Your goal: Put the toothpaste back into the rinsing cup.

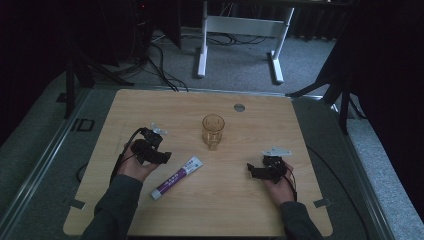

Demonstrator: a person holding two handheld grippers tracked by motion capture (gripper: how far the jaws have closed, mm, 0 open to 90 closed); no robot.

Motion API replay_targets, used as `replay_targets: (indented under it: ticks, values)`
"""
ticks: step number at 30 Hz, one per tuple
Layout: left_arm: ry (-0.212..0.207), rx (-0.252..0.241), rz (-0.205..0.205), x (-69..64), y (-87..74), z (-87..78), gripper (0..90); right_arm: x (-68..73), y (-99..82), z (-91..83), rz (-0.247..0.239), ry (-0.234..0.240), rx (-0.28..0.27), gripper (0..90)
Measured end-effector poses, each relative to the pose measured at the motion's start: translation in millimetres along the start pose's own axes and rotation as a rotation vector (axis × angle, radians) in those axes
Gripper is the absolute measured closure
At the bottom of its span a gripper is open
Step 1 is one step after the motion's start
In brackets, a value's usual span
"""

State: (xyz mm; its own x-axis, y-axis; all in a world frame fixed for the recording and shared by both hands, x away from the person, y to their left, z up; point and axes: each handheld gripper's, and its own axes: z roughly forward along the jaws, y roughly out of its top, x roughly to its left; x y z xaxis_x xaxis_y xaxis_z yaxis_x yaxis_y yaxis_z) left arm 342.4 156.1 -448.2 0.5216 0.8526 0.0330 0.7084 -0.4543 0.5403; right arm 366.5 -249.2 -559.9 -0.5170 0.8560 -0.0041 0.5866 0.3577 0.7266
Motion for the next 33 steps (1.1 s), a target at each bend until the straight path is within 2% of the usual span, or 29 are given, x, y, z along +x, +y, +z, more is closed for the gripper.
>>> replay_targets:
  ticks: [14,33]
  values:
    - [-0.018,0.037,0.01,-1.2,5.0,4.9,44.2,0.4,-0.4,-0.4,0.001,-0.001,0.001,19.8]
    - [0.002,0.093,0.016,-7.9,8.8,9.4,44.4,0.6,-0.6,-0.6,0.002,-0.001,0.001,19.7]
